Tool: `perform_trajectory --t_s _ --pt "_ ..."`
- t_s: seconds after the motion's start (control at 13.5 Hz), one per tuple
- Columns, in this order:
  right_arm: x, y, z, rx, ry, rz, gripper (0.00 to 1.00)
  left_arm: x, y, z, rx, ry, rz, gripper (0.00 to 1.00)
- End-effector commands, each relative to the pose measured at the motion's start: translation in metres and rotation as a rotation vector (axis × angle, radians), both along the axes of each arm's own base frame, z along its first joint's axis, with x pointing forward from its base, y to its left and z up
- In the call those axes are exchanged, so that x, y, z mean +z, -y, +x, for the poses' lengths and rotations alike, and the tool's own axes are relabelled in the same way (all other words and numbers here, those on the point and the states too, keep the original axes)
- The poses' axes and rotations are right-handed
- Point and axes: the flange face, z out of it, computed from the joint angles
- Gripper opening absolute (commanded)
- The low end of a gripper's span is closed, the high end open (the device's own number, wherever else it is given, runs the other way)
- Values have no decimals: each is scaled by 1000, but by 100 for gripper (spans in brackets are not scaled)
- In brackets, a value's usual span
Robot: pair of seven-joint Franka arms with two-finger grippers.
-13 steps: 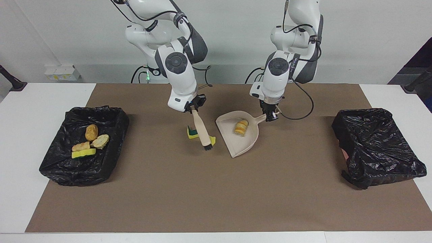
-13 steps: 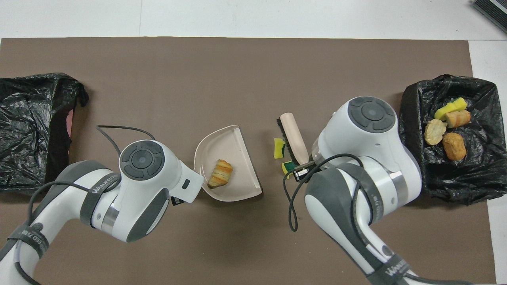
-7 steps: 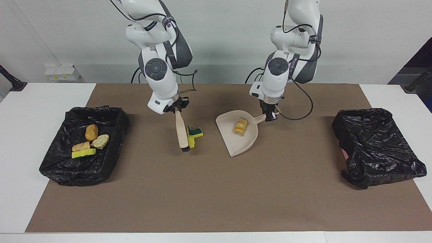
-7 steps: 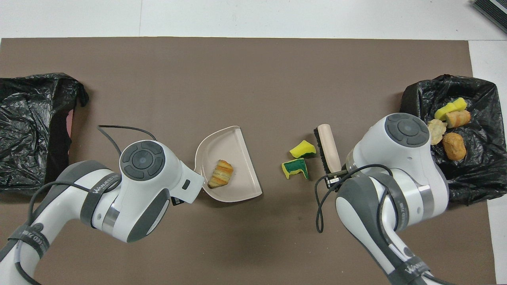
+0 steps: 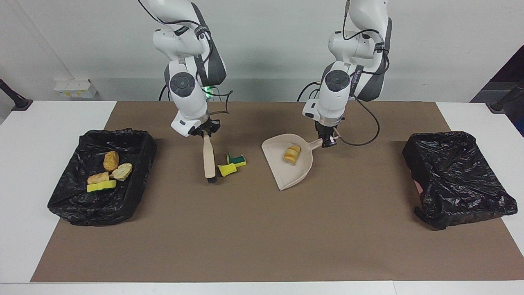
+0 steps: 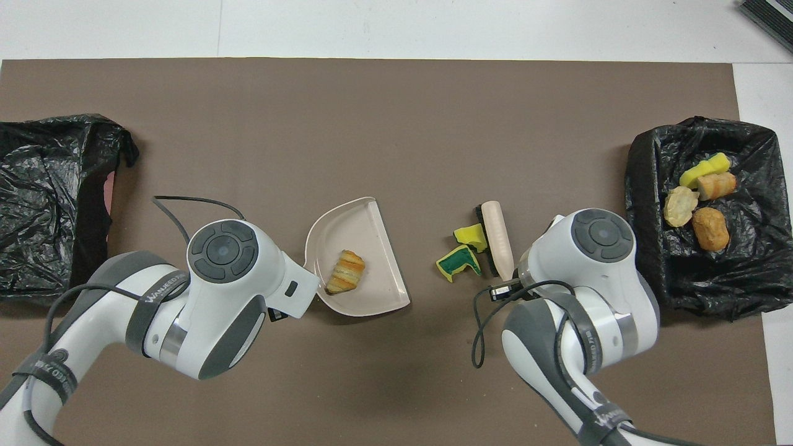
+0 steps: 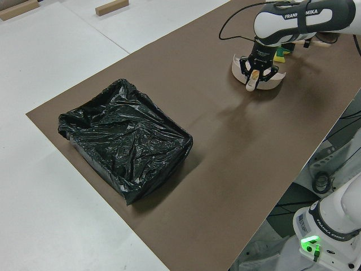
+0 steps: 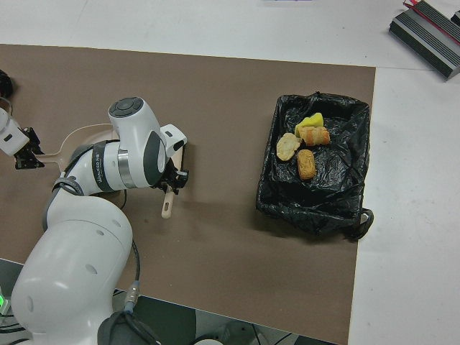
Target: Sweep and dump trash in bin
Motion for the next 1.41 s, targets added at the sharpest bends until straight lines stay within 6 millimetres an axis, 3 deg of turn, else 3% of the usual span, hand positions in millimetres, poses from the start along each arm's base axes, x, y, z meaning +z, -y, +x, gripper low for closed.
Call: perform_trajectory --t_s 0.0,0.37,0.59,0.74,1.04,1.33 --pt "-6 -43 -4 23 -4 8 0 4 2 -8 -11 19 -13 0" --pt "8 -144 -31 -11 -19 121 0 4 1 -7 -8 20 -14 0" --pt "20 -170 -40 -11 -32 173 0 4 2 -6 -8 24 -17 0" --pt "24 -167 -42 -16 -44 163 0 4 0 -5 4 29 -20 0" --pt "45 -129 -35 -22 -90 76 0 3 -3 0 98 36 -27 0" --pt "47 -104 -35 10 -103 -43 0 6 -11 9 176 36 -95 0"
